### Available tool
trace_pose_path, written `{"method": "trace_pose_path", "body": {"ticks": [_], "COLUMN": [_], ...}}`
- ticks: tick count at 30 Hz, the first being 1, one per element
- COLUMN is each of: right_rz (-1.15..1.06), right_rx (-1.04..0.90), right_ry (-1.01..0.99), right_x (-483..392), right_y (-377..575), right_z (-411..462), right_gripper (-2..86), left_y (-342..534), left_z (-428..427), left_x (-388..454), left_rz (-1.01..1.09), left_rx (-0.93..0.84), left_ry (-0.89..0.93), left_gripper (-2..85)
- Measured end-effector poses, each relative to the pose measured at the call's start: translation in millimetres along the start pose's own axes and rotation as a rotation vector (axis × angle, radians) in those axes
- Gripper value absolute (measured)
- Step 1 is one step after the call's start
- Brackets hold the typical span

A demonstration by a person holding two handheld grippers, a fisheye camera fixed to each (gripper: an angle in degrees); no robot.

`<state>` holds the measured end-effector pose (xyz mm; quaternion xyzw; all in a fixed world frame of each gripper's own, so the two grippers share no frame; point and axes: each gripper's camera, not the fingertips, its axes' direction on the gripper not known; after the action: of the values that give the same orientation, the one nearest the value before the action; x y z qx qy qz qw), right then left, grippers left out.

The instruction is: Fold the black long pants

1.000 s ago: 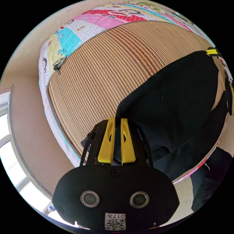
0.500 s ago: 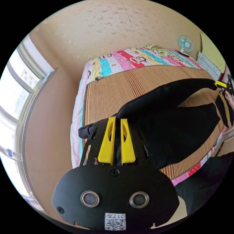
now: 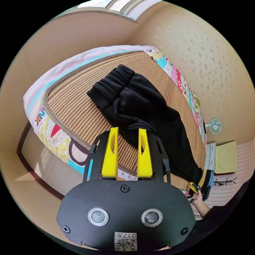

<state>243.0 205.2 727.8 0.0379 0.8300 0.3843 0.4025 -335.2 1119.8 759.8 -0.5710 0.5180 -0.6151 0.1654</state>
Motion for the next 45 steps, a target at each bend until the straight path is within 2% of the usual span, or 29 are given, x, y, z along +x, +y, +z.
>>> {"method": "trace_pose_path", "body": {"ticks": [4, 6, 8, 10, 13, 17, 21, 24, 25, 26, 28, 30, 35, 37, 40, 43, 45], "right_rz": [0.106, 0.1, 0.01, -0.164, -0.363, -0.565, -0.837, -0.936, -0.943, -0.942, -0.933, -0.957, -1.13, -1.212, -1.305, -1.356, -1.324], "right_rx": [0.031, 0.038, 0.011, -0.027, -0.089, -0.133, -0.135, -0.194, -0.244, -0.281, -0.39, -0.362, -0.296, -0.333, -0.315, -0.294, -0.28], "right_ry": [-0.147, -0.193, -0.183, -0.136, -0.104, -0.153, -0.172, -0.209, -0.196, -0.179, -0.091, -0.113, -0.016, 0.124, 0.224, 0.281, 0.241], "right_x": [23, 20, 2, -37, -90, -157, -245, -288, -296, -298, -300, -298, -311, -319, -323, -323, -323], "right_y": [-4, -2, 2, 14, 33, 64, 112, 139, 147, 150, 160, 166, 190, 201, 214, 220, 217], "right_z": [-7, -9, -7, 1, 18, 41, 65, 94, 113, 124, 154, 148, 135, 153, 166, 164, 151], "right_gripper": [6.7, 6.6, 6.5, 6.4, 6.3, 6.2, 6.8, 7.4, 7.5, 7.6, 7.7, 8.0, 9.5, 9.3, 8.0, 5.5, 4.2], "left_y": [-15, -24, -37, -47, -66, -106, -135, -142, -140, -135, -130, -130, -134, -136, -139, -146, -151], "left_z": [-38, -46, -53, -59, -66, -81, -111, -99, -84, -72, -70, -74, -72, -68, -60, -57, -59], "left_x": [-53, -67, -81, -93, -108, -108, -106, -145, -167, -184, -199, -203, -193, -195, -206, -208, -203], "left_rz": [-0.23, -0.248, -0.238, -0.249, -0.266, -0.136, 0.043, -0.029, -0.113, -0.162, -0.199, -0.193, -0.11, -0.115, -0.154, -0.137, -0.094], "left_rx": [0.139, 0.131, 0.13, 0.152, 0.175, 0.139, 0.176, 0.089, 0.013, -0.026, 0.011, 0.026, 0.012, 0.01, -0.003, -0.039, -0.049], "left_ry": [0.153, 0.138, 0.075, 0.09, 0.075, 0.266, 0.43, 0.308, 0.218, 0.204, 0.291, 0.318, 0.231, 0.228, 0.275, 0.298, 0.313], "left_gripper": [12.6, 12.8, 13.2, 12.8, 8.4, 5.2, 5.1, 5.2, 5.5, 6.0, 6.6, 7.5, 8.8, 8.0, 7.2, 6.3, 5.7]}}
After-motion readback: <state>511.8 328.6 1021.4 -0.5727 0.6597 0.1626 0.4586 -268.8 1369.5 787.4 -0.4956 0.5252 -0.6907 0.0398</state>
